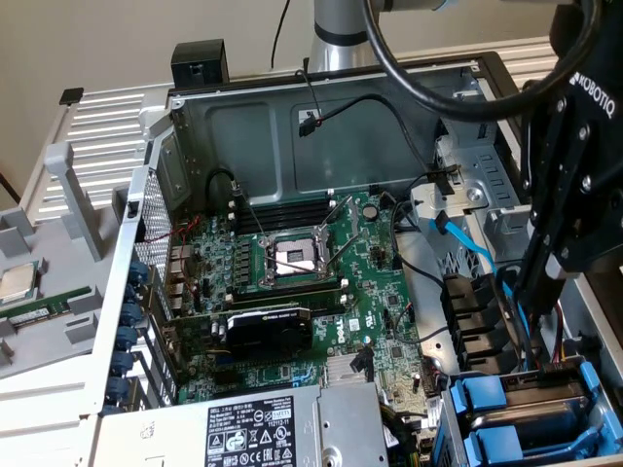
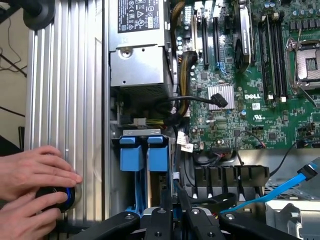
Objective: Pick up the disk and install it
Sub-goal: 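Insert the second disk wire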
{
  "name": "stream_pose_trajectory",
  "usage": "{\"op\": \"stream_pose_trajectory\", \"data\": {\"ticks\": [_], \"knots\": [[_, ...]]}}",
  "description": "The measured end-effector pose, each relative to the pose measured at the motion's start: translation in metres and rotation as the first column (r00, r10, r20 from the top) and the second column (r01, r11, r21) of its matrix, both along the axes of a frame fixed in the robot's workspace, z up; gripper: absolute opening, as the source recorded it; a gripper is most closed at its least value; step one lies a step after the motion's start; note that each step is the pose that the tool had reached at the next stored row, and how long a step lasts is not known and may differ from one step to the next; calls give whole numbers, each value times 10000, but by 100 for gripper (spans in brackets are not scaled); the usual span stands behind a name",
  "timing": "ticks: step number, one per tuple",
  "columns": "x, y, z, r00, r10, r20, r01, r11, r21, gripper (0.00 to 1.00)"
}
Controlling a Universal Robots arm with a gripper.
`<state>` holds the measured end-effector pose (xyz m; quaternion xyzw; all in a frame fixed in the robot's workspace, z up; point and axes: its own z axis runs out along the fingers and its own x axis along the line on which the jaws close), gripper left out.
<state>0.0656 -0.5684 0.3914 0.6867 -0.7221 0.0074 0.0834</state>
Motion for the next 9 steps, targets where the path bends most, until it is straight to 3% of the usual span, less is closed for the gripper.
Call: {"op": "stream_pose_trajectory", "data": {"ticks": [1, 3, 9], "knots": [[0, -10, 4, 10000, 0, 11, 0, 10000, 13, 16], [-2, -36, 8, 10000, -1, 37, 1, 9999, 102, 16], [-1, -136, 9, 10000, -3, 57, 0, 9989, 470, 16]]}}
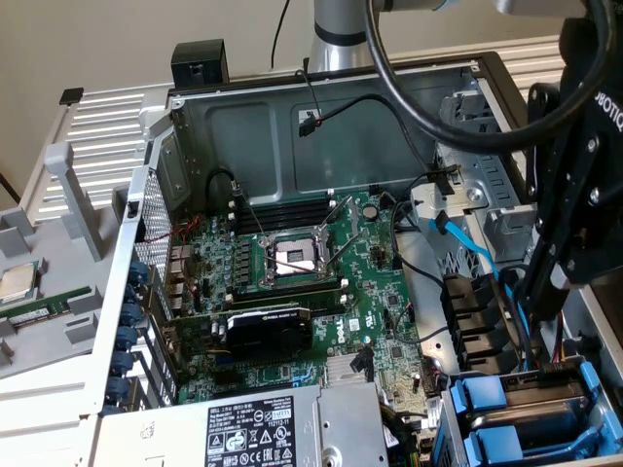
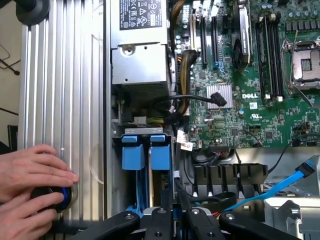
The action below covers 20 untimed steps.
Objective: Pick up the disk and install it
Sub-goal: 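Insert the second disk wire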
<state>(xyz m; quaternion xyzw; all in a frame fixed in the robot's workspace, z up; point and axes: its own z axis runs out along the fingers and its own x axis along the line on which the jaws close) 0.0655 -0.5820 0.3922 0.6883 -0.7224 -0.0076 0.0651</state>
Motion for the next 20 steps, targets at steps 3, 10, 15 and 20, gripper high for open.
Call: {"op": "stream_pose_trajectory", "data": {"ticks": [3, 10, 15, 20], "knots": [[0, -51, 0, 10000, 0, 2, 0, 9999, 167, 16], [0, -144, 0, 10000, -4, 1, 4, 9986, 522, 16], [-1, -156, 0, 10000, -5, 1, 5, 9984, 567, 16], [-1, -156, 0, 10000, -5, 1, 5, 9984, 567, 16]]}}
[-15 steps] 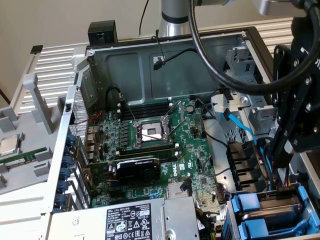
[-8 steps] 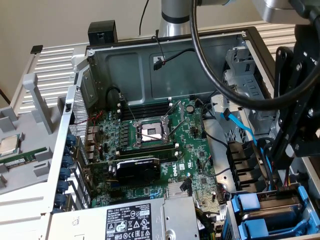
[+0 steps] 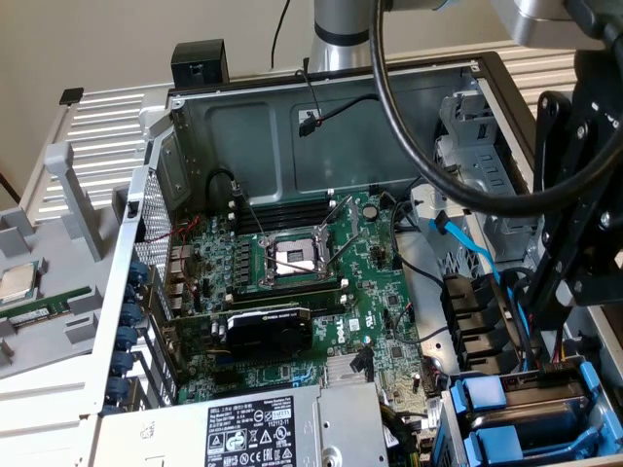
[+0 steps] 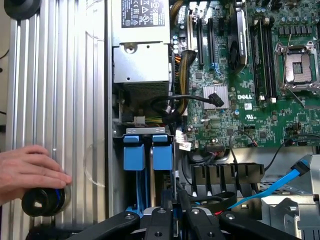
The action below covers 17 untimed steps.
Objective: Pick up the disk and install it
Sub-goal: 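Insert the second disk wire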
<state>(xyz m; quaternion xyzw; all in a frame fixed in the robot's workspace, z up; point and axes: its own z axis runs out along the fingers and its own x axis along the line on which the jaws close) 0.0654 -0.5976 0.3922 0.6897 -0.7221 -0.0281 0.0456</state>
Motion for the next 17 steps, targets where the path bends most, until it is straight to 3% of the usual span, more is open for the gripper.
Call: {"op": "stream_pose_trajectory", "data": {"ticks": [6, 7, 9, 11, 12, 17], "knots": [[-3, -3, 0, 10000, 0, 0, 0, 10000, -1, 16], [-5, -20, 0, 10000, 0, 0, 0, 10000, 21, 16], [-9, -77, -2, 10000, 0, 1, 0, 9999, 172, 16], [-9, -132, -4, 10000, 1, 0, -1, 9992, 398, 16], [-11, -153, -8, 10000, 0, 1, 0, 9988, 482, 16], [-11, -206, -77, 10000, 2, 1, -2, 9978, 660, 16]]}}
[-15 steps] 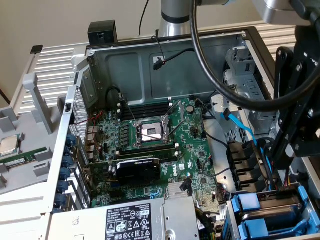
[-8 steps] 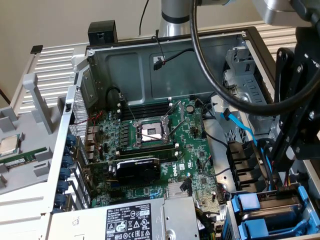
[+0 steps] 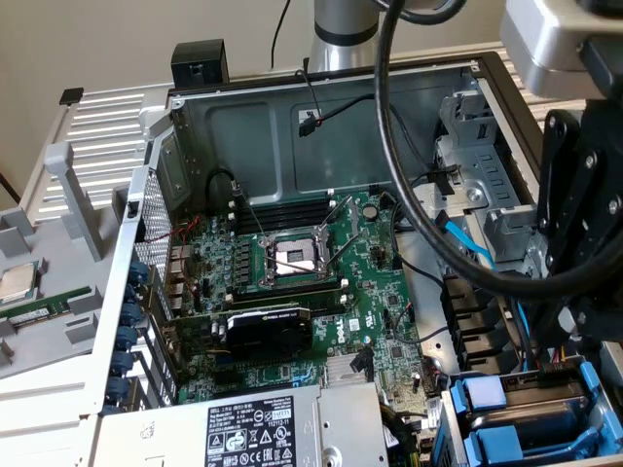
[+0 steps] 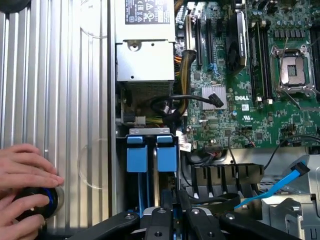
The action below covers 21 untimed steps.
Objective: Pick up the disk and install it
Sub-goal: 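Insert the second disk wire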
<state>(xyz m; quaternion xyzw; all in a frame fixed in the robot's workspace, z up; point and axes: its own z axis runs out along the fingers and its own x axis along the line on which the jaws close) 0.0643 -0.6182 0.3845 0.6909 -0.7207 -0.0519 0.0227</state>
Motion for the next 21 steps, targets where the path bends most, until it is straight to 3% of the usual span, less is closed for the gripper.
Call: {"op": "stream_pose_trajectory", "data": {"ticks": [4, 8, 12, 15, 19, 21], "knots": [[0, -31, -74, 10000, 5, 0, -5, 10000, 96, 16], [-18, -34, -113, 10000, 27, 4, -27, 9999, 102, 16], [-35, -34, -142, 10000, 44, 39, -45, 9996, 268, 16], [-38, -35, -176, 10000, 46, 46, -47, 9996, 282, 16], [-42, -35, -214, 9998, 49, 191, -54, 9996, 282, 16], [-43, -35, -225, 9997, 53, 228, -59, 9996, 284, 16]]}}
